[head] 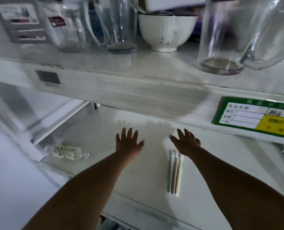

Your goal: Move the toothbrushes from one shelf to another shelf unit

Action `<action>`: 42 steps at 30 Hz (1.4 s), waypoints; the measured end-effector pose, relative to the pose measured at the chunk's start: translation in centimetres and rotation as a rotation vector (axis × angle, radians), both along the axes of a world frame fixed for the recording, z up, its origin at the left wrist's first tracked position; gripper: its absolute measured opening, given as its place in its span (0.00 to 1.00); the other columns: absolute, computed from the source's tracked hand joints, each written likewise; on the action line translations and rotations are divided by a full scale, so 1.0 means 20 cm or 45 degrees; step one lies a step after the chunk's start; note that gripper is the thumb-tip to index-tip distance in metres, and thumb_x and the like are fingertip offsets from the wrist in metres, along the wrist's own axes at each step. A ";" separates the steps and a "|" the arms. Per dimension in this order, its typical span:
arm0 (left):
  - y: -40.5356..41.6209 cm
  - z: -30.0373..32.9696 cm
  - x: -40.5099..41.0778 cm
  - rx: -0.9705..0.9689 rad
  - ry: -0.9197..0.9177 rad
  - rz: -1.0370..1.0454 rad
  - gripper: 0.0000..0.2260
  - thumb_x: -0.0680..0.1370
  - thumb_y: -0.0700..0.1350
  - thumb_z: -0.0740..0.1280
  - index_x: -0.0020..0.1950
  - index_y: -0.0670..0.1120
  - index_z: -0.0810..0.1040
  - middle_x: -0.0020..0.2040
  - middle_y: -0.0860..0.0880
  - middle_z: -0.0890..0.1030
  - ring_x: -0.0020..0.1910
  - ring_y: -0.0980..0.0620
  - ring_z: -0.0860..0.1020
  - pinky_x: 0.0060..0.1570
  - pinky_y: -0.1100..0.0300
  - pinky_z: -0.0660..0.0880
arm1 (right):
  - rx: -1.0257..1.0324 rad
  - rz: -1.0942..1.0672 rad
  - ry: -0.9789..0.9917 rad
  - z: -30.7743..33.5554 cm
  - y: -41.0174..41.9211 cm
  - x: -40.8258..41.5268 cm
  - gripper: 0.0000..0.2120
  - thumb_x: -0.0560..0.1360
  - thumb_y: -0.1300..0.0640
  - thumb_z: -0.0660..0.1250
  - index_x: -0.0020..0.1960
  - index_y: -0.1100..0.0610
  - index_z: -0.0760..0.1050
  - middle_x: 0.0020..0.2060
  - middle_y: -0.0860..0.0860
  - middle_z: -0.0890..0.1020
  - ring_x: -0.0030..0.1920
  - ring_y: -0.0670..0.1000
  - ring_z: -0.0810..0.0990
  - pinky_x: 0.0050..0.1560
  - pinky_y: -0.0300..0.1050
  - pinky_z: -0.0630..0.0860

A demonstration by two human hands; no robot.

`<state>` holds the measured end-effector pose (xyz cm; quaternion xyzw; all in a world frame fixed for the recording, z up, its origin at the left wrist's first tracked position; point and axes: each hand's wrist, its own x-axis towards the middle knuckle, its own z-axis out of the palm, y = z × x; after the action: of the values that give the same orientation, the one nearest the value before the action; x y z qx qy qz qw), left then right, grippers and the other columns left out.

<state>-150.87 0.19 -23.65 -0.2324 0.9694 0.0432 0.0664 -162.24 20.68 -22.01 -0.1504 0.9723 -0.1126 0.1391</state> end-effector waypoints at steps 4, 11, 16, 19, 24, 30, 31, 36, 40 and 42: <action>-0.18 0.07 0.24 -0.054 0.070 0.236 0.31 0.79 0.64 0.44 0.80 0.54 0.46 0.81 0.51 0.44 0.79 0.45 0.40 0.75 0.43 0.41 | 0.070 0.224 0.020 0.07 -0.23 0.00 0.33 0.77 0.32 0.46 0.79 0.44 0.49 0.79 0.52 0.52 0.78 0.56 0.52 0.74 0.59 0.51; -0.27 0.18 0.82 0.003 0.135 0.832 0.31 0.79 0.65 0.46 0.79 0.54 0.49 0.81 0.51 0.48 0.79 0.44 0.42 0.75 0.42 0.44 | -0.026 0.672 0.011 0.06 -0.63 0.30 0.32 0.78 0.34 0.46 0.79 0.44 0.50 0.79 0.50 0.53 0.78 0.55 0.52 0.72 0.58 0.55; -0.22 0.23 1.33 -0.032 0.120 1.073 0.31 0.80 0.64 0.45 0.80 0.52 0.49 0.80 0.48 0.49 0.79 0.41 0.43 0.75 0.41 0.44 | 0.004 0.963 0.021 0.08 -0.84 0.66 0.31 0.77 0.35 0.43 0.78 0.44 0.52 0.79 0.51 0.53 0.77 0.56 0.54 0.72 0.58 0.57; -0.21 0.24 1.62 -0.024 0.125 1.235 0.31 0.80 0.65 0.44 0.80 0.52 0.48 0.80 0.48 0.49 0.79 0.41 0.43 0.75 0.40 0.44 | -0.036 1.173 0.064 0.12 -0.95 0.90 0.31 0.76 0.36 0.43 0.77 0.43 0.54 0.78 0.52 0.54 0.77 0.57 0.55 0.73 0.58 0.58; -0.16 0.27 2.05 -0.053 0.125 1.466 0.31 0.80 0.64 0.44 0.80 0.52 0.47 0.80 0.48 0.49 0.79 0.41 0.44 0.75 0.42 0.45 | -0.070 1.361 0.034 0.20 -1.14 1.33 0.30 0.78 0.34 0.48 0.77 0.43 0.54 0.79 0.51 0.54 0.78 0.56 0.54 0.74 0.56 0.57; 0.00 0.28 2.63 -0.071 0.094 1.743 0.30 0.80 0.63 0.45 0.80 0.52 0.47 0.80 0.48 0.50 0.78 0.40 0.46 0.75 0.41 0.47 | -0.059 1.664 0.021 0.24 -1.31 1.97 0.30 0.78 0.34 0.47 0.78 0.43 0.51 0.79 0.50 0.53 0.78 0.55 0.53 0.74 0.56 0.57; 0.02 0.29 2.72 -0.058 0.084 1.797 0.30 0.80 0.63 0.45 0.80 0.52 0.47 0.80 0.48 0.50 0.78 0.40 0.47 0.75 0.41 0.47 | -0.061 1.727 0.030 0.25 -1.33 2.07 0.30 0.78 0.35 0.47 0.78 0.43 0.52 0.79 0.50 0.53 0.78 0.55 0.54 0.74 0.56 0.57; 0.25 0.42 3.14 -0.073 0.130 2.101 0.31 0.79 0.64 0.47 0.79 0.53 0.49 0.79 0.49 0.55 0.77 0.42 0.54 0.73 0.40 0.51 | -0.045 2.063 -0.013 0.33 -1.37 2.64 0.28 0.80 0.37 0.48 0.78 0.42 0.53 0.79 0.49 0.54 0.77 0.56 0.55 0.74 0.56 0.57; 0.51 0.54 3.39 0.042 0.336 2.347 0.30 0.80 0.62 0.49 0.79 0.51 0.49 0.79 0.46 0.57 0.76 0.40 0.58 0.72 0.41 0.56 | -0.116 2.391 -0.049 0.43 -1.27 3.12 0.27 0.79 0.37 0.49 0.77 0.43 0.57 0.76 0.50 0.62 0.74 0.57 0.63 0.70 0.54 0.62; 0.66 0.59 3.45 0.105 0.367 2.390 0.28 0.82 0.59 0.50 0.80 0.50 0.50 0.79 0.44 0.55 0.76 0.39 0.57 0.74 0.42 0.55 | -0.105 2.593 -0.093 0.46 -1.18 3.33 0.25 0.80 0.40 0.50 0.76 0.45 0.59 0.74 0.52 0.64 0.72 0.58 0.66 0.68 0.53 0.64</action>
<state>-81.91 13.43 -11.81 -0.9064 0.3833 0.1413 -0.1074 -95.67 -2.83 -12.76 -0.9072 0.3730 0.0214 0.1932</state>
